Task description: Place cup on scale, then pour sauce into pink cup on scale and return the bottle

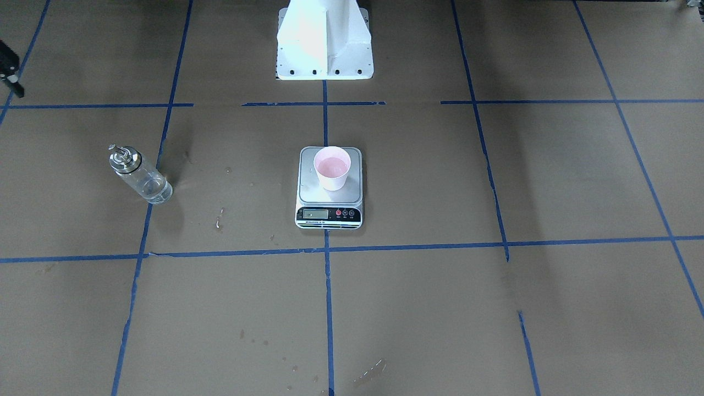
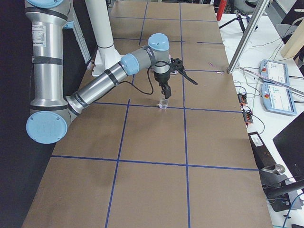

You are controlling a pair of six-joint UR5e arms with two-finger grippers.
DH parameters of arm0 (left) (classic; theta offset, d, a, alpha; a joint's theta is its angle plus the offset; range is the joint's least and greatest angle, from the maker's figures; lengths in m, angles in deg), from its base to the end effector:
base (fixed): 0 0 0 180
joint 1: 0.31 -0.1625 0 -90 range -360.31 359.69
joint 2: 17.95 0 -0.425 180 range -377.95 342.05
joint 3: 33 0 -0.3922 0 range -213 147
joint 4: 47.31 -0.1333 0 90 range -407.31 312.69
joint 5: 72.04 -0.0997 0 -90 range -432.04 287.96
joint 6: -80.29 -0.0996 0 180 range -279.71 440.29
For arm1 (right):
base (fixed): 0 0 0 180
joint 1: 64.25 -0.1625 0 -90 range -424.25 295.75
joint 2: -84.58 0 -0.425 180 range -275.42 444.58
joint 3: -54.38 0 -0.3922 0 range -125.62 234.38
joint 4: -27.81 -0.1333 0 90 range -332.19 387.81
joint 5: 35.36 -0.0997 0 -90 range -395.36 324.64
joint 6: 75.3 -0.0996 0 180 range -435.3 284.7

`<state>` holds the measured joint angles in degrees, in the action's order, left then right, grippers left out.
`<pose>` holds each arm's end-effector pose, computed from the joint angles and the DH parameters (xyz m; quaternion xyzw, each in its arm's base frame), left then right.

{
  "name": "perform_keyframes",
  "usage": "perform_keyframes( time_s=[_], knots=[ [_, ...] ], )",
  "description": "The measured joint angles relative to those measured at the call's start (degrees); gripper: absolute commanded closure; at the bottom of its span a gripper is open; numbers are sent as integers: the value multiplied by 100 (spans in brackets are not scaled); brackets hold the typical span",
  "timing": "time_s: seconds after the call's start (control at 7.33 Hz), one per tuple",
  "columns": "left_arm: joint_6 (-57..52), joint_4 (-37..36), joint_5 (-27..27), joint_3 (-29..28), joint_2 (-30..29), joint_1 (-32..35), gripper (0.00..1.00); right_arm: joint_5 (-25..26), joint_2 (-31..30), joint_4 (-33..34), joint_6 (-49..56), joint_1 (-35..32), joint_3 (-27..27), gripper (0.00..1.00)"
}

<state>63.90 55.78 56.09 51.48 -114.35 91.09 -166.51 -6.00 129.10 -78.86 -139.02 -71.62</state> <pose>-0.0853 -0.5533 0.6308 0.1637 0.3025 0.1618 0.9249 -0.0494 -0.4394 0.3879 0.1370 -0.3710 -0.1662 0.9033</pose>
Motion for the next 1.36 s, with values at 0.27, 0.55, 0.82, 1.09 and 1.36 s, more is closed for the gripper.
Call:
perform_keyframes(
  time_s=[0.27, 0.55, 0.82, 1.09, 1.36],
  knots=[
    [2, -48, 16, -13, 16, 0, 0, -33, 72, 159, 1541, -725, 911, 0],
    [4, -59, 19, -21, 77, 2, 0, -195, -118, 160, 2420, -1281, 1685, 0],
    [1, -61, 19, -45, 130, 6, 0, -91, -549, 93, 2506, -1420, 2193, 0],
    [0, -63, 19, -79, 171, 3, 0, -13, -549, -243, 2452, -1439, 2706, 0],
    [4, -121, 17, -98, 173, 3, 0, -2, -533, -394, 2277, -1499, 2828, 0]
  ],
)
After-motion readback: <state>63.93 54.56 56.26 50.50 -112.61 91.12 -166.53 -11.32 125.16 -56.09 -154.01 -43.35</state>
